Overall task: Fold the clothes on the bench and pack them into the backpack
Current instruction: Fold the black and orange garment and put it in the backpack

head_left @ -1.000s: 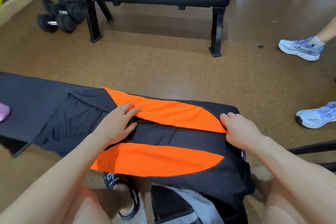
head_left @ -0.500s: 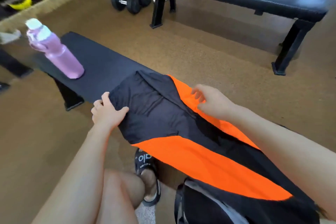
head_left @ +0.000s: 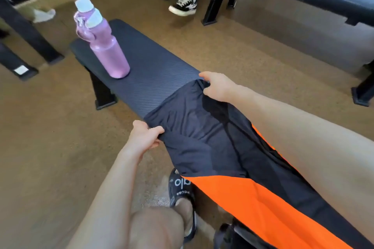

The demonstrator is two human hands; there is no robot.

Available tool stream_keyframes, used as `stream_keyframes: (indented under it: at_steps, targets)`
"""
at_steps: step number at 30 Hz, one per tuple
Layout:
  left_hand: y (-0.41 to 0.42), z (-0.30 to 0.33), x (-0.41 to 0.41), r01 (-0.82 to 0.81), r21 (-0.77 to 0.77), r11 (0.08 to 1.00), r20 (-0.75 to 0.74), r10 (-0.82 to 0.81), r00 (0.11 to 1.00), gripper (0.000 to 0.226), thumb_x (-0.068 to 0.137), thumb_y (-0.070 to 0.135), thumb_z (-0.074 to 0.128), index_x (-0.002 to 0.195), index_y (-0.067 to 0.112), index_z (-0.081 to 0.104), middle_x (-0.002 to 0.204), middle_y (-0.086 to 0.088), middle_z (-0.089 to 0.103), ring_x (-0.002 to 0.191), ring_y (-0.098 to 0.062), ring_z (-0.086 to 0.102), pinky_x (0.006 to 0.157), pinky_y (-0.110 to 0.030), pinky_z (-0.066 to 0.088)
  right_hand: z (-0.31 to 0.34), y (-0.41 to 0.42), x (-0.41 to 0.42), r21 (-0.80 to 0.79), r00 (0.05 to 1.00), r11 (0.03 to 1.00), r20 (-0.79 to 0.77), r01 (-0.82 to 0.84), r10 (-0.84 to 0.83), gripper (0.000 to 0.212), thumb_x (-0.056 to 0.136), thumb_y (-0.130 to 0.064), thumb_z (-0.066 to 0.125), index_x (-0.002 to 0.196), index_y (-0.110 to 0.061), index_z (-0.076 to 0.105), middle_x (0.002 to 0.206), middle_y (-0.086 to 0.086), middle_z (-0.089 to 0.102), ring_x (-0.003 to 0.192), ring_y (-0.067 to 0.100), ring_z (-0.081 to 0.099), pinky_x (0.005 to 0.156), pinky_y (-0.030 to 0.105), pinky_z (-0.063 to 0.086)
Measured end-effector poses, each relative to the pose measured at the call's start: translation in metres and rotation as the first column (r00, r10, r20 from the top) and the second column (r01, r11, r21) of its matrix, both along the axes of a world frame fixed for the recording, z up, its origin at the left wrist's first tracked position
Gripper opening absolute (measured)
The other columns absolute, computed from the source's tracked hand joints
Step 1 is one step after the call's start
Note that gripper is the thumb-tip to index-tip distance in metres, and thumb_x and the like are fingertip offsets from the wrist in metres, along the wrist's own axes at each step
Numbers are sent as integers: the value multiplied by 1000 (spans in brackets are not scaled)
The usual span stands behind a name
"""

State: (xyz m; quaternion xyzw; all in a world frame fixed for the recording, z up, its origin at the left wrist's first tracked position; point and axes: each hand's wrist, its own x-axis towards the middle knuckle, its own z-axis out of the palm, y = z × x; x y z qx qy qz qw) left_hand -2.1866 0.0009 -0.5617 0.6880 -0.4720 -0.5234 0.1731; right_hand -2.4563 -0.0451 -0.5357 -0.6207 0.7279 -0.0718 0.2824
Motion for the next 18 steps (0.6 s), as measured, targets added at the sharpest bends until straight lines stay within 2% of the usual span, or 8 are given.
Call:
stream_keyframes:
  at_steps: [1,3,5,8,10,13,15,18]
  targets:
    - [-1,1,-1,2,-15,1000,5,-2,1000,17,85,14,71,86,4,58,84,-15,63,66,-20,66,58,-29,59,-3,-5,2,3,1000,1000,-16,4,-4,66,89,-5,49,153,-18,38,154,6,44,142,30,39,114,44,36]
    - [-1,4,-3,11,-57,998,24,-10,1000,27,89,11,68,70,12,48,77,-14,62,69,-25,65,68,-37,60,-6,-11,6,1,999,1000,-51,18,-18,57,87,-4,49,143,-14,50,141,9,54,132,32,48,108,44,43]
    - [-3,4,-4,9,-114,993,7,-8,1000,26,90,11,68,76,13,46,84,-16,64,75,-28,67,72,-42,62,-7,-15,7,-4,998,999,-46,42,-42,44,87,-3,47,128,-11,59,126,9,61,118,32,56,98,42,49]
    - [-6,6,0,33,-193,981,-3,-34,999,19,86,21,67,87,14,50,96,-14,67,89,-30,70,79,-50,62,-4,-19,6,-48,994,993,28,107,-105,34,87,0,48,116,-13,61,114,5,57,103,27,54,84,36,49]
    - [-7,9,1,41,-263,964,-30,-51,998,18,87,24,63,83,19,47,82,-4,60,75,-25,59,77,-45,58,0,-23,3,-96,987,985,86,146,-138,28,84,3,49,101,-17,58,105,3,55,95,25,51,70,30,42]
    - [-5,22,-7,38,-431,902,-55,-68,996,33,91,19,62,75,23,33,67,11,39,63,-14,37,65,-34,39,12,-26,1,-173,967,963,185,205,-173,28,80,6,51,84,-21,51,90,0,54,87,23,50,59,25,36]
    - [0,40,-18,77,-545,835,-49,-123,991,34,91,18,63,78,21,32,67,11,35,63,-12,32,62,-32,32,25,-25,-4,-208,951,946,237,249,-198,28,81,5,55,84,-22,52,93,1,56,87,23,52,59,24,37]
    - [20,72,-37,193,-690,697,6,-261,965,34,90,15,66,80,20,33,71,12,37,66,-9,35,63,-25,33,47,-17,-17,-200,928,935,296,293,-228,26,81,3,63,91,-19,53,99,4,58,86,22,52,59,26,38]
